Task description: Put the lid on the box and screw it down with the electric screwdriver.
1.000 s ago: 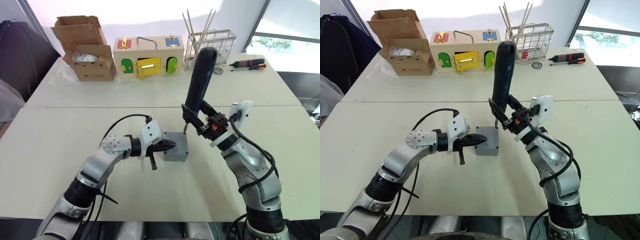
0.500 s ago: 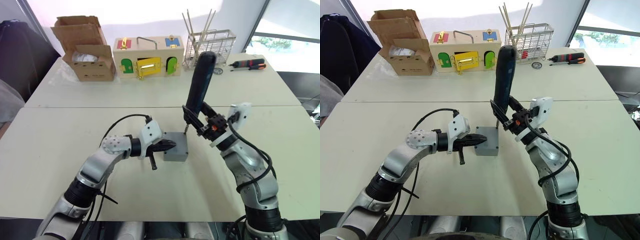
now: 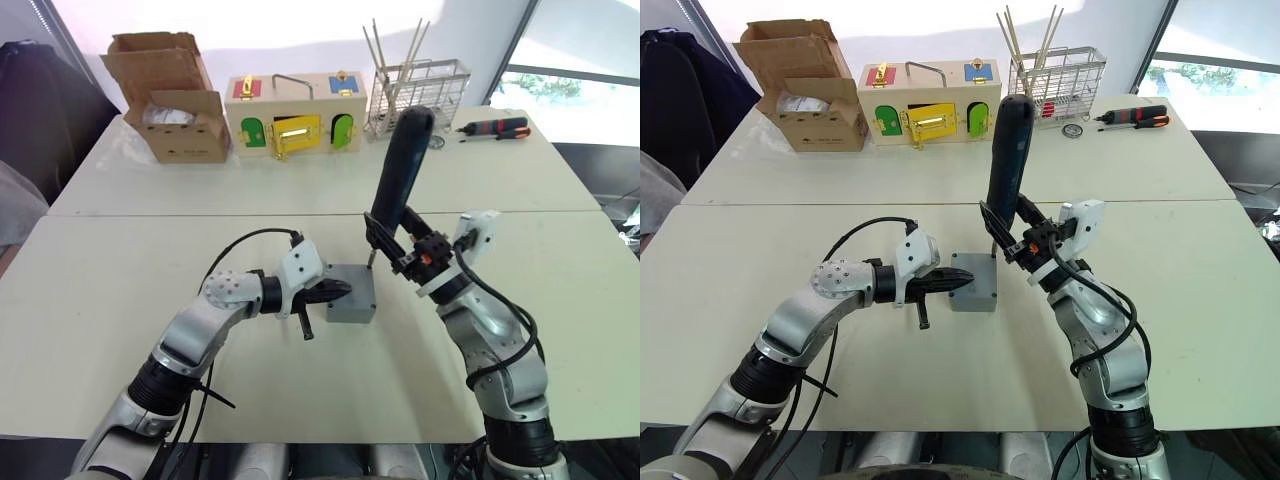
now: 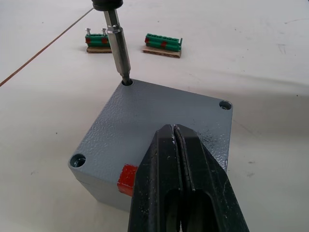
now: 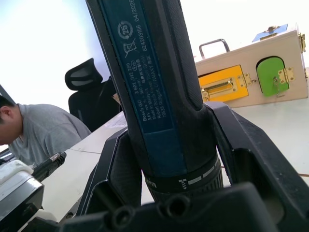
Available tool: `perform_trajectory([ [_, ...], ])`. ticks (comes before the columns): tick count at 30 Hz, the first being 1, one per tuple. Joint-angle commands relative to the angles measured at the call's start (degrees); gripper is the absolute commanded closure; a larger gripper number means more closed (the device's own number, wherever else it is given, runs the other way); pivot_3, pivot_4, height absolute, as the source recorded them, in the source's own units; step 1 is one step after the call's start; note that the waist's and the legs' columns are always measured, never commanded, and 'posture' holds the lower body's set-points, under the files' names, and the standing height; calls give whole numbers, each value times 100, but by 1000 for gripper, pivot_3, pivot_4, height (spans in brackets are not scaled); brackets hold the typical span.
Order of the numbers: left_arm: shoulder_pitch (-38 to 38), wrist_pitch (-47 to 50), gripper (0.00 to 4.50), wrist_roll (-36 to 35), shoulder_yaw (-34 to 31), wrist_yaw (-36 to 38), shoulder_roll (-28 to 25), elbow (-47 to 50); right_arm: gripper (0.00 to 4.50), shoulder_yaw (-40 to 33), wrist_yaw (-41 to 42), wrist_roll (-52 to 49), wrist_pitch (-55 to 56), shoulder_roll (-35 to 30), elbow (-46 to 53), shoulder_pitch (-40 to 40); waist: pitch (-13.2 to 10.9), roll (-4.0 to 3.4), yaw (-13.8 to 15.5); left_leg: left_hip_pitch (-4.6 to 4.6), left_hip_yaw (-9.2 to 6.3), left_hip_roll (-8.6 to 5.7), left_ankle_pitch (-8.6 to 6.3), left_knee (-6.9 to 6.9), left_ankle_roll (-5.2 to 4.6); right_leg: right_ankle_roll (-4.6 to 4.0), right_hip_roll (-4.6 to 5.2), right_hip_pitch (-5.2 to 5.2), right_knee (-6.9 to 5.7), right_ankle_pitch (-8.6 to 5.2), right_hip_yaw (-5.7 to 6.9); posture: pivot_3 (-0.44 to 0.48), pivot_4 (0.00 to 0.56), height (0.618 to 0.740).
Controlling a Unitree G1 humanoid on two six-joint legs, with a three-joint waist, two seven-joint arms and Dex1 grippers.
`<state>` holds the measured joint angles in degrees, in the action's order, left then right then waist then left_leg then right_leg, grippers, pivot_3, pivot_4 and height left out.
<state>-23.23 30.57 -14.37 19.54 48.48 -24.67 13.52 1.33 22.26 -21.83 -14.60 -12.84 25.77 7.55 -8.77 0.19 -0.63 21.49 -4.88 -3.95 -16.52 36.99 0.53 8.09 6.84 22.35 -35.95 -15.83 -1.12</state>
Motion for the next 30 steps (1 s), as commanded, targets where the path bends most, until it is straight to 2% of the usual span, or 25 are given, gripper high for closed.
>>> perform_trajectory([
  [1, 189, 250, 4500, 164, 168, -17, -117, -323, 2627, 340, 130, 149, 88, 34, -82, -313, 2, 1, -5, -2, 0, 0, 0, 0, 0, 0, 0, 0, 0, 0, 0, 0, 150, 730],
  [12, 222, 236, 4500, 167, 152, -50, -105, -325, 2627, 342, 282, 314, 291, -14, -575, -206, 11, 6, -9, -11, -1, 2, 0, -1, 0, 0, -2, -2, 1, 0, 1, 0, 150, 730],
  [30, 253, 240, 4500, 163, 158, -107, -107, -267, 2627, 381, 398, 412, 298, -62, -807, -277, 24, 14, -7, -11, -4, 2, 0, -1, 0, 0, -2, -2, 2, 0, 3, 0, 150, 730],
])
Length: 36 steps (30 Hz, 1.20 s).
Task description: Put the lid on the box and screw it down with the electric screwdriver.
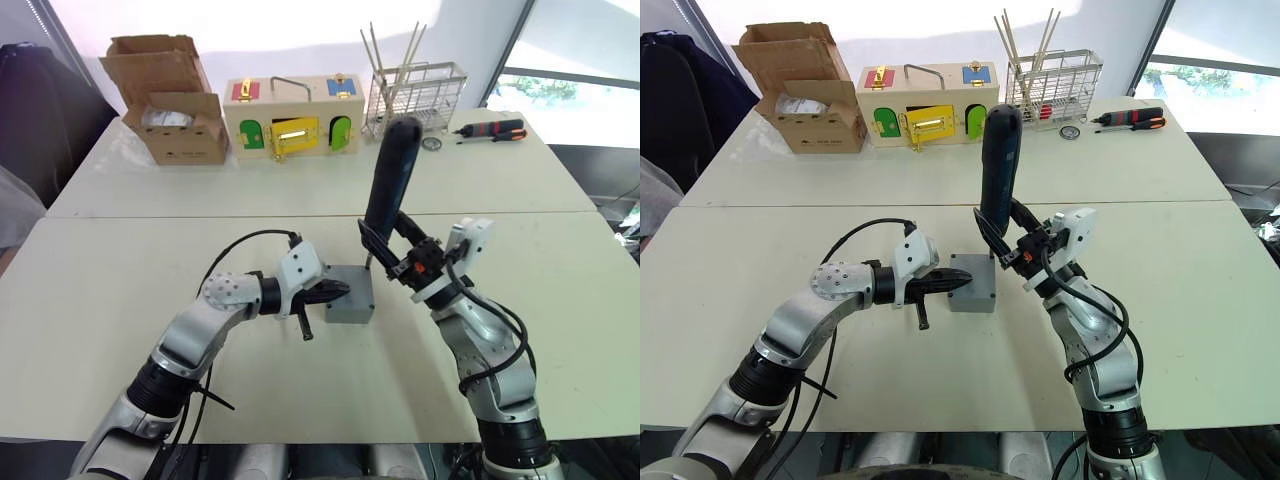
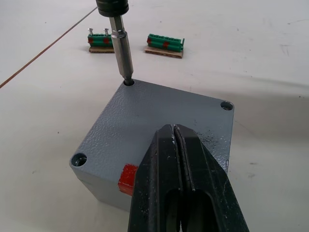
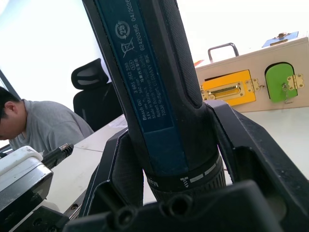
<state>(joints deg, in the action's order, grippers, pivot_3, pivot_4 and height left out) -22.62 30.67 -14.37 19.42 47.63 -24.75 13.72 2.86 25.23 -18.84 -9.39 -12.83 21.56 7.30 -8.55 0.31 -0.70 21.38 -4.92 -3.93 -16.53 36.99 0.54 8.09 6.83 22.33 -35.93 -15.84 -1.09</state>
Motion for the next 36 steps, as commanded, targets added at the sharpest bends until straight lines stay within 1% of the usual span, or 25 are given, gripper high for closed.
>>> perform_trajectory([
  [1, 192, 229, 4500, 162, 172, -21, -98, -286, 2627, 239, 110, 131, -228, -74, -405, -256, 4, 3, -1, 0, 0, 0, 0, 0, 0, 0, 0, 0, 0, 0, 0, 0, 150, 730],
  [11, 201, 236, 4500, 153, 190, -34, -98, -275, 2627, 193, 219, 163, -304, -226, -529, -278, 25, 22, 7, -3, -5, 1, 0, -1, 0, -1, 0, -1, 4, 0, 5, 0, 150, 730],
  [18, 189, 237, 4500, 154, 180, -46, -87, -300, 2627, 228, 201, 182, -311, -189, -591, -317, 39, 36, 9, -3, -10, 1, -1, -2, 1, -1, 0, -1, 8, -1, 8, 0, 150, 730],
  [36, 210, 226, 4500, 168, 176, -83, -84, -290, 2627, 156, 159, 198, -288, -173, -818, -350, 91, 39, 14, -4, -18, 2, -1, -10, 1, -4, 2, -13, 39, 0, 17, 0, 150, 730],
])
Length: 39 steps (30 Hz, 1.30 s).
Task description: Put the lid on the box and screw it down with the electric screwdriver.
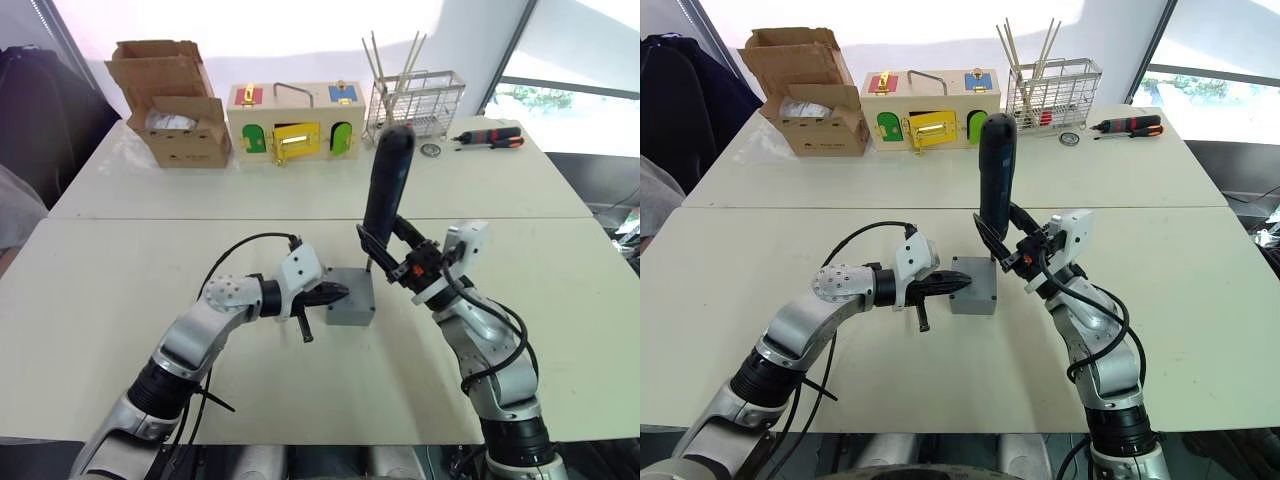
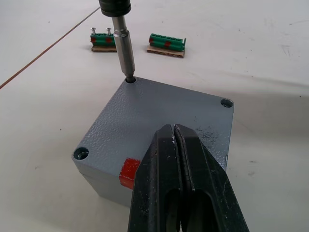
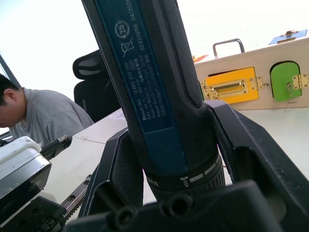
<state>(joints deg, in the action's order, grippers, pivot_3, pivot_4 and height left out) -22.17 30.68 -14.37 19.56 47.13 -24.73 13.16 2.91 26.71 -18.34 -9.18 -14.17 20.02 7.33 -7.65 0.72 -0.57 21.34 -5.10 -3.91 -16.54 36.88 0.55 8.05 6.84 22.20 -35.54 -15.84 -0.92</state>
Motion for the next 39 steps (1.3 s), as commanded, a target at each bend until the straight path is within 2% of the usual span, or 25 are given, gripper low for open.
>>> perform_trajectory([
  [1, 164, 224, 4500, 167, 166, -31, -82, -238, 2627, 139, 12, 135, -292, -33, -648, -352, 2, -2, 2, 0, 0, 0, 0, 0, 0, 0, 0, 0, 1, 0, 0, 0, 150, 730],
  [27, 141, 140, 4500, 181, 181, -26, -20, -318, 2627, -58, -9, -17, -261, -86, -288, -123, -2, -10, 5, 4, 0, 0, 0, -1, 0, -10, 2, 0, 11, -5, 0, 0, 150, 730],
  [34, 154, -110, 4500, 236, 138, -55, 23, -415, 2627, -686, -157, -1024, -1299, -601, 1020, 860, -82, -52, 25, 17, 0, -4, 0, 0, 0, -11, 6, 7, 15, -2, 0, 0, 150, 730],
  [39, 104, -289, 4500, 238, 116, -132, 143, -445, 2627, -1587, -391, -2654, -2344, -967, 1160, 1849, -120, -79, 86, 101, 0, -9, 5, 19, 1, -6, 6, 63, 6, 15, -1, 0, 150, 730],
])
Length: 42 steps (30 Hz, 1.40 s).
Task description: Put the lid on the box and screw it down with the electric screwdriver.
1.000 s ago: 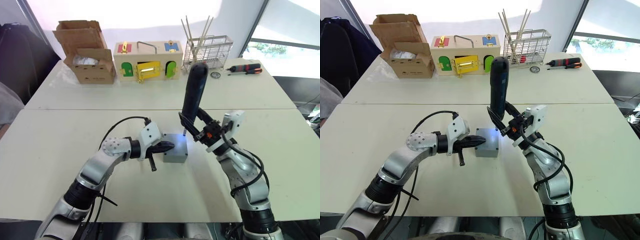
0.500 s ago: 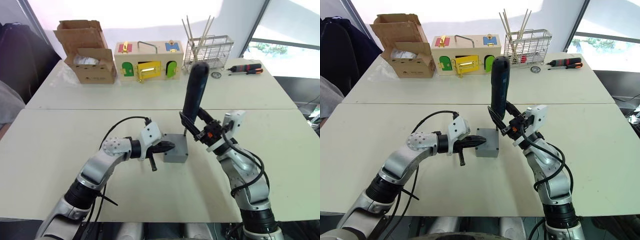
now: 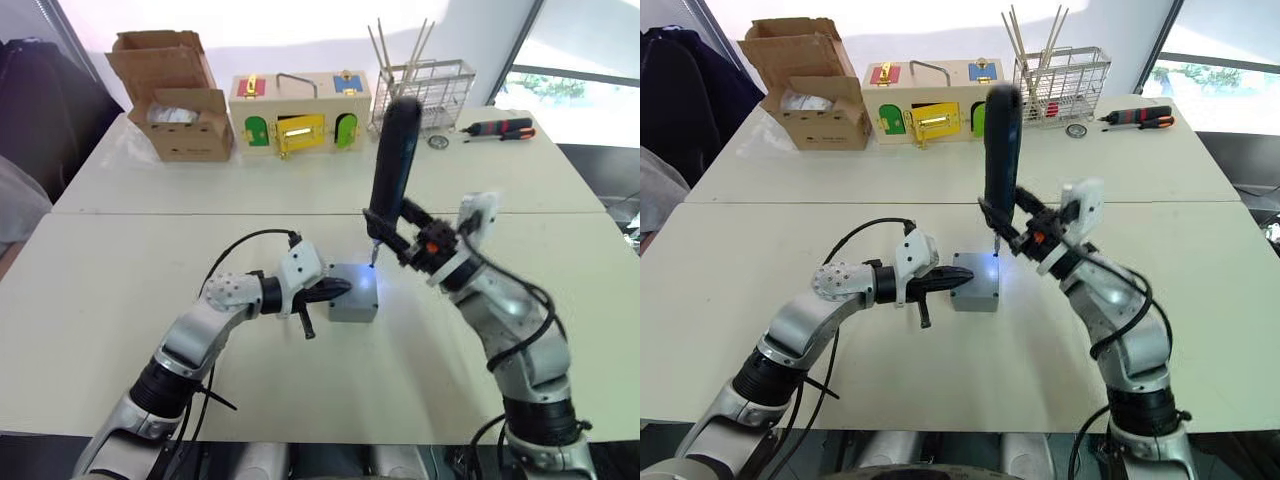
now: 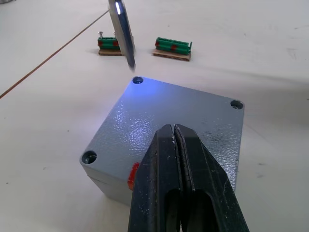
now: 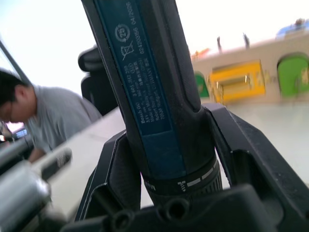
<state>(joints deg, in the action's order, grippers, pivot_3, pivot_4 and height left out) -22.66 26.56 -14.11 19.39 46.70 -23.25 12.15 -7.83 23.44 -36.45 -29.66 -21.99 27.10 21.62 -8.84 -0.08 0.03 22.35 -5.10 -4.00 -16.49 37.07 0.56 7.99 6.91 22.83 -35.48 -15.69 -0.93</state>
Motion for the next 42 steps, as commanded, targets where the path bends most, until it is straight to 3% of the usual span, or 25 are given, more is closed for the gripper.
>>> perform_trajectory([
  [1, 152, 111, 4500, 196, 116, -109, 24, -338, 2627, -587, -65, -1034, -453, -269, 442, 530, -1, 0, 43, 4, 0, 0, 0, -1, 1, 3, 0, 5, 0, 2, 1, 0, 150, 730],
  [5, 129, 30, 4500, 33, -105, -228, 208, -315, 2627, -721, -83, -1400, -853, -583, 311, 746, -3, 3, 70, 8, 0, 1, 0, -7, 0, 2, 0, 4, 12, 1, 6, 0, 150, 730],
  [8, -340, 263, 4500, -818, -1152, -835, 937, -331, 2627, -1057, -432, -1898, -1695, -978, -184, 855, -51, 10, 80, 12, 2, -8, 0, 2, -2, 2, 11, 3, 12, 2, 5, 0, 150, 730],
  [10, -564, 643, 4500, -1148, -1309, -657, 908, -52, 2627, -1399, -608, -2160, -2039, -1345, -561, 1093, -111, 44, 75, 31, -1, -10, 8, 19, -7, -8, 10, 15, 7, 10, 7, 0, 150, 730],
  [13, -744, 1011, 4500, -1314, -1029, -232, 568, 393, 2627, -1830, -665, -2439, -2433, -1940, -1095, 1419, -146, 9, 69, 107, 4, -10, 39, 33, 13, 16, 5, 91, 0, 54, 5, 0, 150, 730],
  [17, -1090, 1414, 4500, -1632, -625, 428, 110, 994, 2627, -1725, -413, -1963, -3410, -3496, -1908, 1523, -161, -11, 80, 133, 21, -13, 54, 17, 38, 17, 11, 118, 16, 53, 5, 0, 150, 730],
  [20, -1199, 1418, 4500, -1608, -259, 814, -141, 1238, 2627, -1539, 199, -1999, -4383, -4544, -2309, 1220, -160, -12, 64, 151, 30, -7, 53, 2, 37, 18, 9, 140, 25, 53, 7, 0, 150, 730],
  [26, -1241, 1256, 4500, -1390, 171, 834, -55, 1224, 2627, -456, 860, -749, -4281, -5773, -2772, 239, -163, -14, 51, 162, 50, -7, 59, 35, 23, 19, 12, 151, 6, 54, 0, 0, 150, 730],
  [32, -988, 973, 4500, -1085, 362, 582, 158, 1107, 2627, -509, 978, -1022, -5781, -4982, -3489, 472, -163, -16, 28, 149, 55, -6, 69, 43, -8, 20, 4, 144, -11, 82, -11, 0, 150, 730],
  [42, -817, 1038, 4500, -1189, 276, 258, 466, 1149, 2627, -491, 834, -435, -6119, -4462, -4040, 926, -161, -28, 83, 166, 47, -10, 85, 73, 21, 21, 5, 153, -32, 82, -11, 0, 150, 730],
])
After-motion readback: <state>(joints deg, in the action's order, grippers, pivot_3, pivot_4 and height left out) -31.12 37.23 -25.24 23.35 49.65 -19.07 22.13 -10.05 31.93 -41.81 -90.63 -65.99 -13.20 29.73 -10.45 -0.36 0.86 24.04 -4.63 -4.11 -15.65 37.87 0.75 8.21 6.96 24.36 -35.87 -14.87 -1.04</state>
